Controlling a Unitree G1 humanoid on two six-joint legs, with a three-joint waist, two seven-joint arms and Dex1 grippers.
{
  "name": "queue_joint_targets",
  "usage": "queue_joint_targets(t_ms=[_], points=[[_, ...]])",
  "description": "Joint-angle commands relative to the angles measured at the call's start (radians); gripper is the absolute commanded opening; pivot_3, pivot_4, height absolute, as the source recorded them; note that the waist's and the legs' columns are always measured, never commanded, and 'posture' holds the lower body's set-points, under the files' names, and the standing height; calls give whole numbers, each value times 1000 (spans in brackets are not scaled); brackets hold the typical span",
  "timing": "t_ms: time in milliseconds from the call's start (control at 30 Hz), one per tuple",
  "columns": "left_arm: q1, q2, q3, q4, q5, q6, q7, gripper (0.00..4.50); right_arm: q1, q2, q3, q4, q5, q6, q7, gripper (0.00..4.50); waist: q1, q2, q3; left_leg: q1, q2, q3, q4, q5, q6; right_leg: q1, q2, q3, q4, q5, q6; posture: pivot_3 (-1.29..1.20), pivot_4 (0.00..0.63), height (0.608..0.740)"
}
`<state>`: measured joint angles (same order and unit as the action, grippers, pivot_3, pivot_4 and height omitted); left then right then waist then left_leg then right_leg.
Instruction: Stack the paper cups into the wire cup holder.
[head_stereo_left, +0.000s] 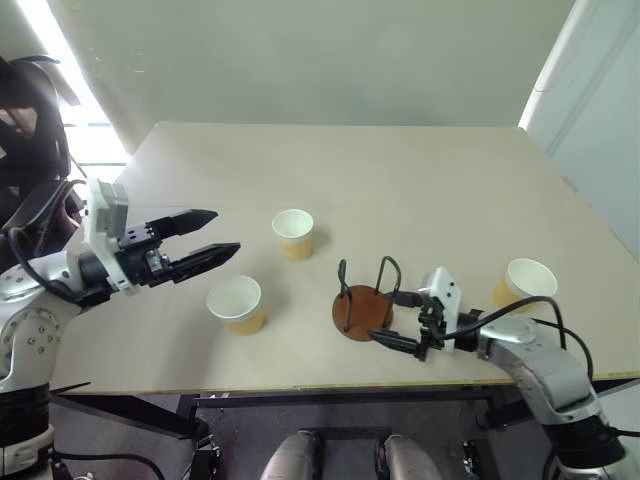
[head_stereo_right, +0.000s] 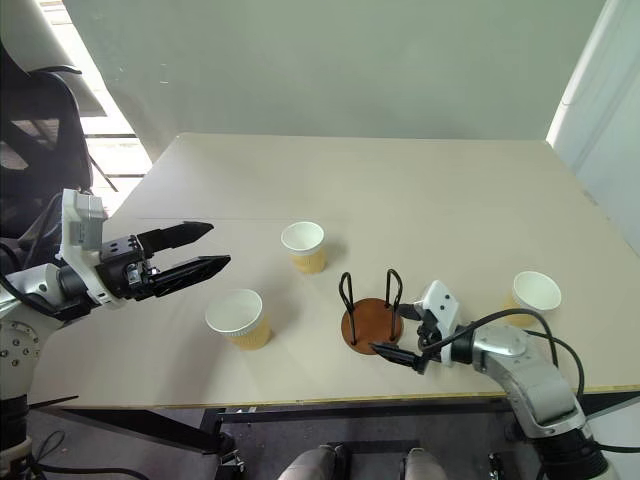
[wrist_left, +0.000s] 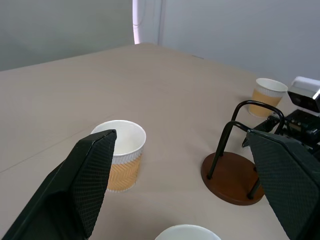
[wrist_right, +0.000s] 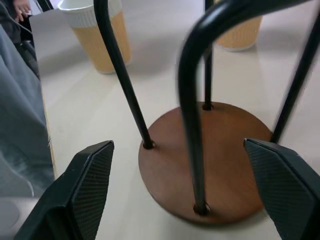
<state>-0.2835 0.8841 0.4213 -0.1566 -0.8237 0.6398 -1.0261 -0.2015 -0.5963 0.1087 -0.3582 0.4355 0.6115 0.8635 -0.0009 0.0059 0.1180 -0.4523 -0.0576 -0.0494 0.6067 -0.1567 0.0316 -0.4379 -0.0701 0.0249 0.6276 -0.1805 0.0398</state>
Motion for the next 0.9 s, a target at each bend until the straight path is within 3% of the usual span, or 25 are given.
queue_joint_targets(t_ms=[33,533,900], points=[[-33,8,0,-5,-1,-15,-10,4500,10,-74,-27,-59,32,7,66,4357,2,0,0,0,0,0,0,0,0,0,0,0,0,0,0,0,150,740],[-145,-16,-102,96,56,-64,-70,4500,22,-378,-160,-57,38,17,208,4357,4,-1,0,-1,0,0,0,0,0,0,0,0,0,-1,2,0,150,740],[-219,-54,-148,143,80,-87,-107,4500,-66,-588,-380,-14,169,70,363,4357,5,-1,1,-2,0,1,3,-2,2,1,0,0,0,-5,8,0,150,740]])
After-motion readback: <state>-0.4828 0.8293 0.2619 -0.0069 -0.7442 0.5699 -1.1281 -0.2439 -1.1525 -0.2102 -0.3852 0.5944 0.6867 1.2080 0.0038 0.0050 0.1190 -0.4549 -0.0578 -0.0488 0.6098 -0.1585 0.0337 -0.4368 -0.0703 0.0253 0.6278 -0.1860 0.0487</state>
